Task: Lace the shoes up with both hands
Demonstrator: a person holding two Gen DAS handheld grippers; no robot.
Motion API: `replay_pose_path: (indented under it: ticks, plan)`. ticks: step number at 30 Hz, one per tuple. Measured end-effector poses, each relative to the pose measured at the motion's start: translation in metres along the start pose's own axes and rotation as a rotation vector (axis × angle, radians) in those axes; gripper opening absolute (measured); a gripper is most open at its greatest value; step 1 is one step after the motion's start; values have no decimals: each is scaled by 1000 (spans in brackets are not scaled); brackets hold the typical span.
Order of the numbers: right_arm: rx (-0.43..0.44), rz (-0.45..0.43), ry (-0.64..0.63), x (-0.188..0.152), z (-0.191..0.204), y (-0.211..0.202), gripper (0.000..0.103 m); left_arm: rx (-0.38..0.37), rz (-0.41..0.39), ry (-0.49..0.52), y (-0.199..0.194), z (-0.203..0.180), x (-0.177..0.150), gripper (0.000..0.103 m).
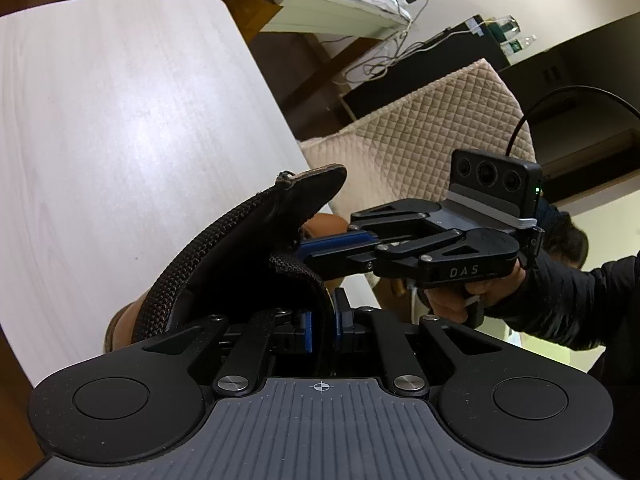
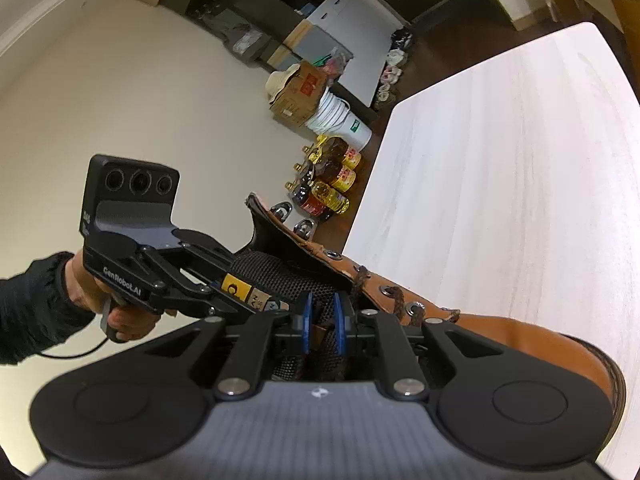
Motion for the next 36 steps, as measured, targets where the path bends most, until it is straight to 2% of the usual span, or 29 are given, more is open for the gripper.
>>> replay_pose_path:
  ticks: [2, 3, 5, 8, 11, 15, 16, 18, 20, 25, 31, 33, 36]
  plan:
    - [3, 16, -14, 0, 3, 2, 6, 3, 3, 5, 1, -1, -1, 11]
    - [5, 25, -21, 1, 5, 4, 6, 7, 4, 8, 1, -1, -1, 11]
    - [21, 34, 26, 0, 2, 5, 1, 0, -2, -7, 0, 0, -1, 10]
    - [29, -18, 114, 3, -7, -5, 1, -11, -7, -20, 1, 0, -1, 9]
    - [6, -121, 193, 10, -20, -30, 1, -12, -9, -22, 1, 1, -2, 9]
    - [-14, -183, 229, 15, -27, -46, 1, -13, -7, -19, 2, 0, -1, 9]
    - [8, -182, 232, 15, -25, -45, 5, -14, -7, -16, 2, 0, -1, 9]
    - [55, -126, 221, 10, -17, -32, 19, -16, -7, -6, 3, 0, -1, 9]
    - [63, -76, 182, 3, -12, -21, 23, -10, -7, -6, 3, 1, -1, 9]
    - [64, -46, 164, -6, -16, -12, 23, 16, -13, -1, 4, 0, 1, 11]
    - [51, -108, 254, -11, -28, -26, 23, 36, -43, -46, 6, 2, 3, 12]
    - [49, -126, 285, -13, -34, -31, 23, 50, -46, -27, 7, 1, 2, 12]
    - [85, -116, 247, -13, -27, -29, 23, 65, -34, 21, 10, -2, 0, 11]
Point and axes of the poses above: each gripper's, at about its wrist camera, not at the fingertips, and y roughly the way its jaws point, z to its left, x to its top, the point moved 9 cm from there along y, roughly the way its jaws point, and after that the axes turned 6 degrees about -y, right-handed, at the moved point
